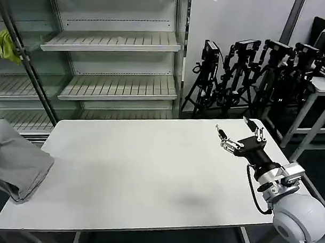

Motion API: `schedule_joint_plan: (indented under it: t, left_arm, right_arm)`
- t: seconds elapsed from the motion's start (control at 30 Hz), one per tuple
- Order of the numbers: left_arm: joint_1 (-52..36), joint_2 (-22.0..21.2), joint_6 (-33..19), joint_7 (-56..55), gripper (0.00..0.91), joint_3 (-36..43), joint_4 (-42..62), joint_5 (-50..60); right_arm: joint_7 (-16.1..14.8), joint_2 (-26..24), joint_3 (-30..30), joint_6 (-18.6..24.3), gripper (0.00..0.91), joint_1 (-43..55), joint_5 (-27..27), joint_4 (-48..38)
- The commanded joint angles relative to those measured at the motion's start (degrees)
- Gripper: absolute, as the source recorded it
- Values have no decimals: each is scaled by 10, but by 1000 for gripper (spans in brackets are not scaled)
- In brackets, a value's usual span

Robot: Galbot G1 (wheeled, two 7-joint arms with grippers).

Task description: Fold and organize the clothes.

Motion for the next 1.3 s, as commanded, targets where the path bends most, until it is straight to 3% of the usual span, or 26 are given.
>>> schedule_joint_plan:
  t: [0.03,0.2,0.4,0.73,1.3]
  left_arm:
    - [-29,-83,-49,25,50,123,-75,157]
    - [-43,-131,-25,30,50,228,-78,139]
    - [-73,-157,21,32,60,307,-89,82]
    - [-95,-175,69,13,60,360,-99,-4]
    - [-107,-243,87,-18,60,442,-77,-39]
  right_arm:
    - [1,0,44,-2,907,-47,-2,10]
    - [2,-1,64,-4,907,-71,-6,22]
    - [3,-2,79,-7,907,-92,-8,31]
    - [3,6,82,-7,907,-112,-17,29]
    - [2,9,66,-8,907,-117,-31,28]
